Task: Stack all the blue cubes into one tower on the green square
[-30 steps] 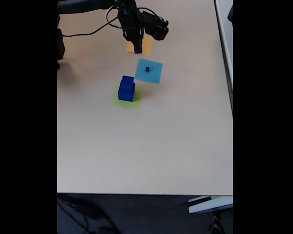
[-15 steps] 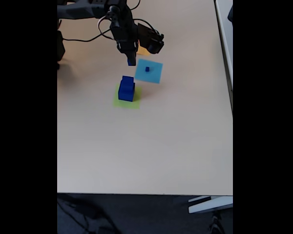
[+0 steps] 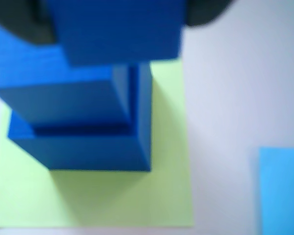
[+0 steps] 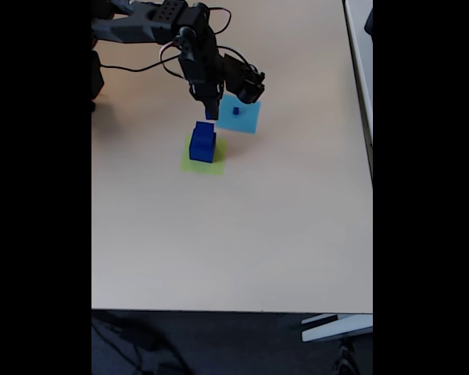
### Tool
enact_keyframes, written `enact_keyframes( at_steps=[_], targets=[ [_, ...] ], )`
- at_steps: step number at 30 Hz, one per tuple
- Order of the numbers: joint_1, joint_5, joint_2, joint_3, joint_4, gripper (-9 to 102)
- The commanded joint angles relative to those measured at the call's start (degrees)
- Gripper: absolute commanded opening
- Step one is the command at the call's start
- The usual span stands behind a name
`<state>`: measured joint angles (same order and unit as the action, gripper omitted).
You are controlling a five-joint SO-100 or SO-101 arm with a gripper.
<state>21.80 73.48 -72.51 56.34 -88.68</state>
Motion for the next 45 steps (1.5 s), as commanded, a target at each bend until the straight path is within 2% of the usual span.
enact_keyframes(
  at_steps=[1,45],
  targets=[
    [0.8,-0.7,-0.4,-3.4,-0.2,0],
    [4.6,-3.1,2.0,-3.4,-1.7,0]
  ],
)
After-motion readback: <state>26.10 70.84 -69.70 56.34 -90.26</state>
